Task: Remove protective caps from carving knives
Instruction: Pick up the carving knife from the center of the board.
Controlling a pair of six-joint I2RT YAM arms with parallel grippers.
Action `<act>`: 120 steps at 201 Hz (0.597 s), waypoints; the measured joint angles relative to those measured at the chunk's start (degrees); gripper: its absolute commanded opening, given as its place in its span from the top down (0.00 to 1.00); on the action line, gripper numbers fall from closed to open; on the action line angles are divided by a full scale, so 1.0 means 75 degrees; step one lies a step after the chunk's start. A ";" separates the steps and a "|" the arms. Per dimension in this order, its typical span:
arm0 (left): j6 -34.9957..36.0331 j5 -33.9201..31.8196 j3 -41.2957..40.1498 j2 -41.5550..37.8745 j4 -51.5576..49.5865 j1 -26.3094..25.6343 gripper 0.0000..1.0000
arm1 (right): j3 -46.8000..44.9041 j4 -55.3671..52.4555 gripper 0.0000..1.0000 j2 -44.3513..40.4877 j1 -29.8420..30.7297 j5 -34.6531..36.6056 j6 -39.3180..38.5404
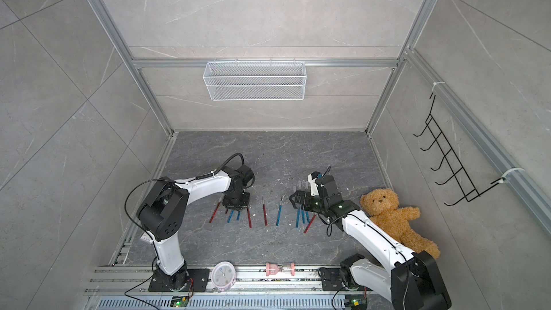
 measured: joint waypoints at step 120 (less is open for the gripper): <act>-0.0003 0.0035 0.0003 -0.0102 0.0015 -0.0093 0.95 | 0.0131 0.0003 0.08 0.0178 -0.0009 -0.0143 0.0003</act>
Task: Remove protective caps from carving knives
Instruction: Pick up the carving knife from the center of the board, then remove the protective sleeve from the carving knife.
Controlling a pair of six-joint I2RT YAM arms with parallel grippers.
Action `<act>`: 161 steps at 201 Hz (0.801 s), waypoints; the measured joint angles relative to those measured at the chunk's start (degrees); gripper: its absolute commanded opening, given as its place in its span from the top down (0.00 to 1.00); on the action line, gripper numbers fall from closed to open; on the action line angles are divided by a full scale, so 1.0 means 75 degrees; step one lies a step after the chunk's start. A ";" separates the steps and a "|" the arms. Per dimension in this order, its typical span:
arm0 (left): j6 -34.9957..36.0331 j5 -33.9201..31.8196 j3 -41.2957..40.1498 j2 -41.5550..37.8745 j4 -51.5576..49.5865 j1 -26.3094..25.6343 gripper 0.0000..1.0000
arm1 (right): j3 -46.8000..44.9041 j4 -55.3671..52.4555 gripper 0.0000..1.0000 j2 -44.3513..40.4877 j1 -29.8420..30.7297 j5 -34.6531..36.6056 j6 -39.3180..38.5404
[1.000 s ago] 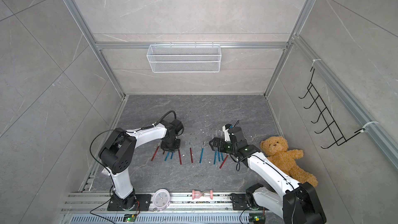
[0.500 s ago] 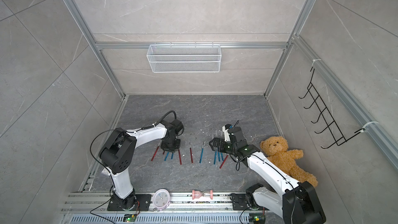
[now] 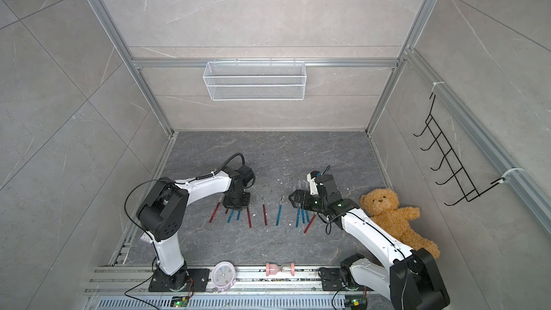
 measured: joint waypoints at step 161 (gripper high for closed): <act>0.0050 0.2436 -0.0047 -0.1833 0.1501 -0.0490 0.95 | 0.1122 0.0933 0.19 0.1314 -0.0012 -0.0982 0.0239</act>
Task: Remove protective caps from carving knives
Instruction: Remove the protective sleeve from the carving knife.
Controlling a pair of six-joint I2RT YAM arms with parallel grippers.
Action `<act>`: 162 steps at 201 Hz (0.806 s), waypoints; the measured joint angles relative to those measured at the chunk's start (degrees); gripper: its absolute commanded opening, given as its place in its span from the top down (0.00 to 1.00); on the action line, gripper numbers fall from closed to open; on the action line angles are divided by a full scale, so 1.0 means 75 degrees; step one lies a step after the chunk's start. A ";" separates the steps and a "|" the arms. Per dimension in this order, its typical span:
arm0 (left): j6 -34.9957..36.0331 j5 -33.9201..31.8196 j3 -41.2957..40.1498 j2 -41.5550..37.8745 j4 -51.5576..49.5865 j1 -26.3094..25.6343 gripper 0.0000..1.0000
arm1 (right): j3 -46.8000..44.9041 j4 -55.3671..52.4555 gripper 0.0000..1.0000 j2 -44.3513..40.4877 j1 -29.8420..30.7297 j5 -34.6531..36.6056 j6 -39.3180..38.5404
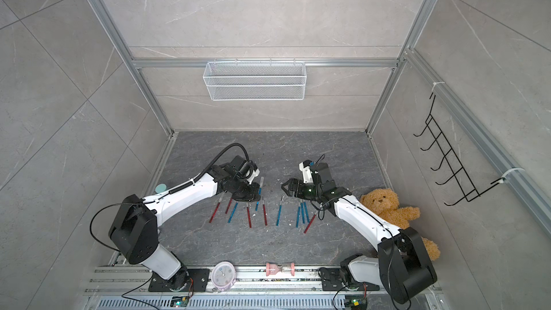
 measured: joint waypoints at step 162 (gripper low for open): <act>-0.0364 0.0224 0.0204 0.0527 0.0743 -0.0801 0.95 | 0.0251 0.1043 0.54 0.0997 0.0498 -0.0341 0.0624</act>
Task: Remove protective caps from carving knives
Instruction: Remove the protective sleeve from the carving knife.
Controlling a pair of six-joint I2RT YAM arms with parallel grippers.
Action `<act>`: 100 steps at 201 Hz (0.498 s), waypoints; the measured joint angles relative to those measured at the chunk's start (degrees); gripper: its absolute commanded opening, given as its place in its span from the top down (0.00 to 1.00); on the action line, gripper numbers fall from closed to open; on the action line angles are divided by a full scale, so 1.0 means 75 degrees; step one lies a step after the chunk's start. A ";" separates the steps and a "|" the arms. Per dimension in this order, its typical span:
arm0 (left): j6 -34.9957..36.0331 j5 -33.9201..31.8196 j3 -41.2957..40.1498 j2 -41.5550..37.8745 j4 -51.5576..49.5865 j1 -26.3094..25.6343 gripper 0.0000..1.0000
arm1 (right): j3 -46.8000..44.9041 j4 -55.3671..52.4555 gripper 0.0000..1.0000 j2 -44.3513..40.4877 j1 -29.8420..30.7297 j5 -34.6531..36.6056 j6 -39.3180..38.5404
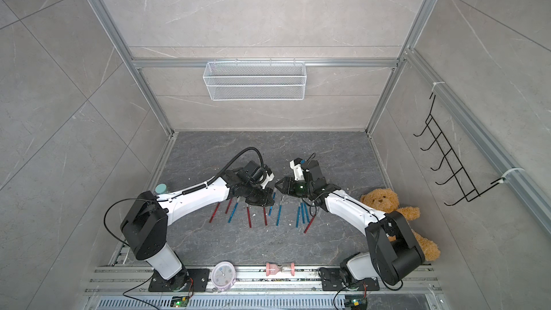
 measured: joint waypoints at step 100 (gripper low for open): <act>-0.0032 0.0099 0.0000 0.0000 0.0029 -0.0143 0.95 | 0.0230 0.0259 0.69 0.0560 0.0149 0.0020 0.0242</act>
